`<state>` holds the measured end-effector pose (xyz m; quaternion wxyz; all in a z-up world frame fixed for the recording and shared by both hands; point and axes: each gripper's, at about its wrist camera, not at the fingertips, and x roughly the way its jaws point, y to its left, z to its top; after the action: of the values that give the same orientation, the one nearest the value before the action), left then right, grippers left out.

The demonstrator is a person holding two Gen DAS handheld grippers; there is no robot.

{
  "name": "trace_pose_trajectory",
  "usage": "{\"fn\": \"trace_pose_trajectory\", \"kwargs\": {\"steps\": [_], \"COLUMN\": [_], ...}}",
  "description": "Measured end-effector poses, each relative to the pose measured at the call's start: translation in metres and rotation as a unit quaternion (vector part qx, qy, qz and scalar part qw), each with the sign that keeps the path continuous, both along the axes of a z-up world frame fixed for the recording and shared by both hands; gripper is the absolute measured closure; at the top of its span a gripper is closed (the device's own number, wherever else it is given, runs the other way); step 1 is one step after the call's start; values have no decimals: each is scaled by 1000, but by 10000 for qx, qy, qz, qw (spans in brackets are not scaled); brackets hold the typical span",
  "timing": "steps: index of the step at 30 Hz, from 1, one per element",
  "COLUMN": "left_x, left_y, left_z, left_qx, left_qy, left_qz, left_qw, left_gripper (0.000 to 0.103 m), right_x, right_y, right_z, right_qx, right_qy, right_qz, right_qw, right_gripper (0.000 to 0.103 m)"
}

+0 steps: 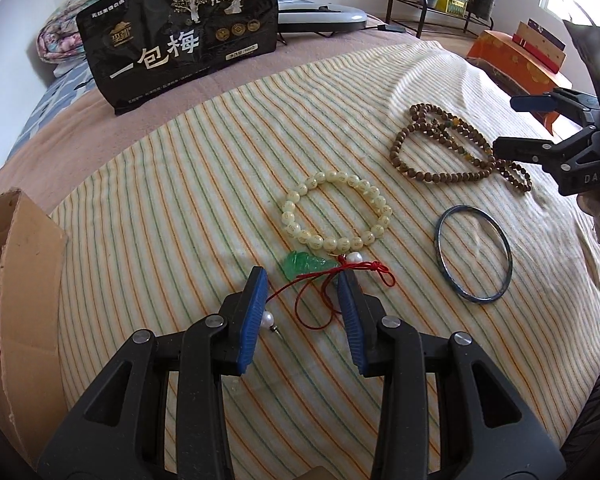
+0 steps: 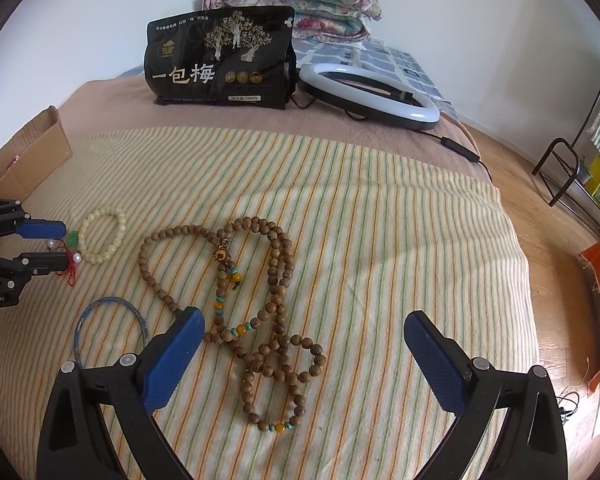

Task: Organize jewelry
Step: 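Move both tools back over the remaining jewelry on the bed, then close the left gripper on the red cord while the right gripper grasps the wooden mala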

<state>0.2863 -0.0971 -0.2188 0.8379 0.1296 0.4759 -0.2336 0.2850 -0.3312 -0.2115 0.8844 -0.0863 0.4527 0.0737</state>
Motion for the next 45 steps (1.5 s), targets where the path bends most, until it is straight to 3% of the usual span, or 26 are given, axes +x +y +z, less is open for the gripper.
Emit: {"fn": "trace_pose_trajectory", "kwargs": {"steps": [8,11,29,34,35,37,39,43,45], "left_x": [4,2,3,3,3,2,3,2,2], "left_y": [-2,-3,-6,-2,-1,1,2,3,4], "left_z": [-3,-3,-6,-5,-5,-4,-4,-4,-4], "left_qx": [-65,-110,-207,-309,-310,-333,-373,-379,-394], "left_qy": [5,7,-150,-121,-129,-114,-88,-90,-87], "left_qz": [-55,-124,-50,-4,8,25,28,30,26], "left_qw": [10000,9999,9997,9994,9994,9994,9993,9992,9992], "left_gripper": [67,74,73,76,83,83,83,83,83], "right_x": [9,12,24,28,30,32,33,31,29], "right_y": [6,13,30,34,33,32,31,23,23], "right_z": [-7,-11,-24,-28,-28,-26,-24,-16,-16], "right_qx": [179,219,226,371,456,642,734,925,960], "right_qy": [118,182,361,440,458,522,563,475,469], "right_qz": [126,269,513,526,506,469,501,457,520], "right_qw": [9997,9992,9978,9970,9966,9955,9945,9935,9929], "right_gripper": [3,3,3,12,16,23,24,2,1]}}
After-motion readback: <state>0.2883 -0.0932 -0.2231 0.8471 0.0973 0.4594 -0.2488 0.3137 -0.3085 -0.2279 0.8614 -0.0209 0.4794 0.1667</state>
